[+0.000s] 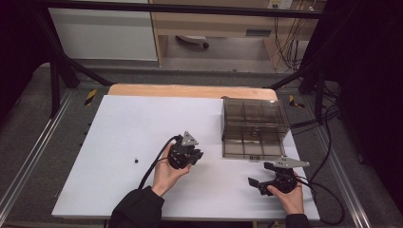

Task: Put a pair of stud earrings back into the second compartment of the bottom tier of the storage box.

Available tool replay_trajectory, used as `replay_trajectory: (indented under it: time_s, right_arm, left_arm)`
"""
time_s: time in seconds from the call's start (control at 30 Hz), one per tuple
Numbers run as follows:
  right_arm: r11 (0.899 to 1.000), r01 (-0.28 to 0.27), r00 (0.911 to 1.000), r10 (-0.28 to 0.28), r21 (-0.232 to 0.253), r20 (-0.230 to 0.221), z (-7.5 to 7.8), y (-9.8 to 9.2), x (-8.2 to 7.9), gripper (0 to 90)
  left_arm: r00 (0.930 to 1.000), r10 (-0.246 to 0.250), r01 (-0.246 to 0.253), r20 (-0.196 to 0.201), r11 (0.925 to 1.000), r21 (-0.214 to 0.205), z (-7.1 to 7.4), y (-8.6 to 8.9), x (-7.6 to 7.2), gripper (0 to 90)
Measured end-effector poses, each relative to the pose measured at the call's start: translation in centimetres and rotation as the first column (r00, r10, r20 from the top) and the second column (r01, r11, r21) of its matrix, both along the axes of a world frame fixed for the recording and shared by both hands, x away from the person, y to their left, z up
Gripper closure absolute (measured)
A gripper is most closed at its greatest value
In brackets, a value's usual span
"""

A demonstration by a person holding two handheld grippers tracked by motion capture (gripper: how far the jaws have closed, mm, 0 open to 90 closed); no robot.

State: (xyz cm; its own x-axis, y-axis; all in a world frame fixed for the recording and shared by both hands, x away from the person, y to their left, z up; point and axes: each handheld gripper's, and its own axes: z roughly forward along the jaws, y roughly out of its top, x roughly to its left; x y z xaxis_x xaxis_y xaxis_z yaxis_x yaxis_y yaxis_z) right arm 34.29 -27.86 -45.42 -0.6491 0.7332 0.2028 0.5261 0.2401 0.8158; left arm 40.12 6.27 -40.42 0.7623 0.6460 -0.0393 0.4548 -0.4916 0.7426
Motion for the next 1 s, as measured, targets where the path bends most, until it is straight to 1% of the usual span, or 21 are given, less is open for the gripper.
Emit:
replay_trajectory:
  time_s: [0.3, 0.5, 0.6, 0.67, 0.83, 0.93, 1.0]
  right_arm:
    - [1.000, -0.001, 1.0000, 0.001, -0.003, -0.001, 0.0, 0.0, 0.0, 0.8]
    - [1.000, -0.001, 1.0000, 0.001, -0.002, -0.002, 0.0, 0.0, 0.0, 0.7]
    - [1.000, -0.002, 1.0000, 0.002, -0.002, -0.001, 0.0, 0.0, 0.0, 0.8]
    - [1.000, -0.002, 1.0000, 0.002, -0.004, 0.001, 0.0, 0.0, 0.0, 0.7]
    - [1.000, -0.003, 1.0000, 0.003, -0.002, 0.000, 0.0, 0.0, 0.0, 0.8]
    - [1.000, -0.003, 1.0000, 0.003, -0.001, -0.001, 0.0, 0.0, 0.0, 0.8]
    - [1.000, -0.001, 1.0000, 0.001, 0.003, -0.003, 0.1, -0.1, -0.1, 0.8]
  left_arm:
    - [0.9993, -0.036, 0.036, 0.002, 0.9993, 0.000, 0.3, -2.9, 0.4, 81.0]
    - [0.9986, -0.051, 0.051, 0.007, 0.9987, 0.002, 0.6, -4.9, 0.8, 81.0]
    - [0.9977, -0.066, 0.066, 0.014, 0.9978, 0.006, 0.8, -6.0, 1.0, 81.0]
    - [0.9970, -0.077, 0.077, 0.007, 0.9970, 0.006, 0.9, -6.7, 1.2, 81.0]
    - [0.9960, -0.089, 0.089, 0.013, 0.9960, 0.008, 1.2, -8.3, 1.6, 80.9]
    - [0.9947, -0.102, 0.101, 0.018, 0.9947, 0.018, 1.3, -9.2, 1.8, 81.0]
    - [0.9944, -0.104, 0.103, 0.019, 0.9945, 0.014, 1.2, -9.8, 1.9, 81.0]
